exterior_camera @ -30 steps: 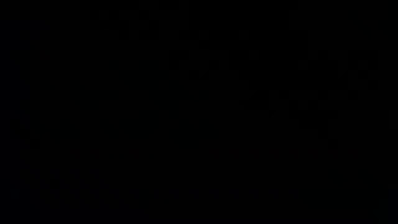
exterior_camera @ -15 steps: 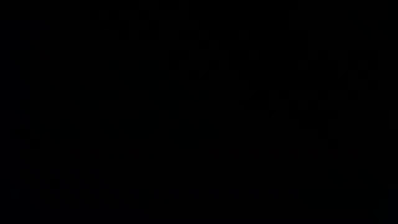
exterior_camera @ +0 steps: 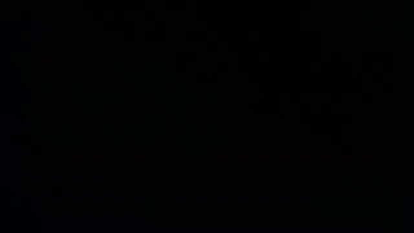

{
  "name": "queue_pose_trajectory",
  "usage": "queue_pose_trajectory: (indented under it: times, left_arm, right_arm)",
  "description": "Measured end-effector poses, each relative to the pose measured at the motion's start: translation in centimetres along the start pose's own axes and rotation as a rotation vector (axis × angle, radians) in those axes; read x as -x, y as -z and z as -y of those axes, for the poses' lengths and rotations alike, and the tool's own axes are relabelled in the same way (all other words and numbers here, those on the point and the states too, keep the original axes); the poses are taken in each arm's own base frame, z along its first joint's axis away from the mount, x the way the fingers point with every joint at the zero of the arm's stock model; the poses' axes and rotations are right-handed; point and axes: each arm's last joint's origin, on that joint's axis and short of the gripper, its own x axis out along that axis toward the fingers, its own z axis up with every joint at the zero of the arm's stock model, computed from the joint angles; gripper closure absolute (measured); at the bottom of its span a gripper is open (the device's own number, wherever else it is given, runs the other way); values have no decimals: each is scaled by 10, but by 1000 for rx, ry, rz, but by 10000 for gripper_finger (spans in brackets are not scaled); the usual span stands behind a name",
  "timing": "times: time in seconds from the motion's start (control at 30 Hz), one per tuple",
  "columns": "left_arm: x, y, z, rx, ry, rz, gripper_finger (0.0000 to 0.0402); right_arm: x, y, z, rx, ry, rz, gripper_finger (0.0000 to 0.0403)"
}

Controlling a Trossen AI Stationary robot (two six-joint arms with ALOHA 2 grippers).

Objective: Sort clothes
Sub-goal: Put the white socks into the white laundry bin

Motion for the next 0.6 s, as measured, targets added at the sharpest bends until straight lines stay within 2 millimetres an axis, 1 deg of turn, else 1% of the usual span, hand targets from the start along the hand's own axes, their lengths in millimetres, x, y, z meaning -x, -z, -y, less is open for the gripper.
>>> queue_pose_trajectory:
  times: [0.13,0.3,0.4,0.6]
  left_arm:
    - [0,0,0,0,0,0,345]
    - [0,0,0,0,1,-1,345]
    - [0,0,0,0,1,-1,345]
    - [0,0,0,0,2,-2,345]
  right_arm:
    - [-3,0,7,-36,42,22,381]
    - [-2,8,-1,-78,-28,-57,368]
    - [-1,19,-9,-95,-129,-148,342]
    - [10,42,-26,-102,-354,-363,266]
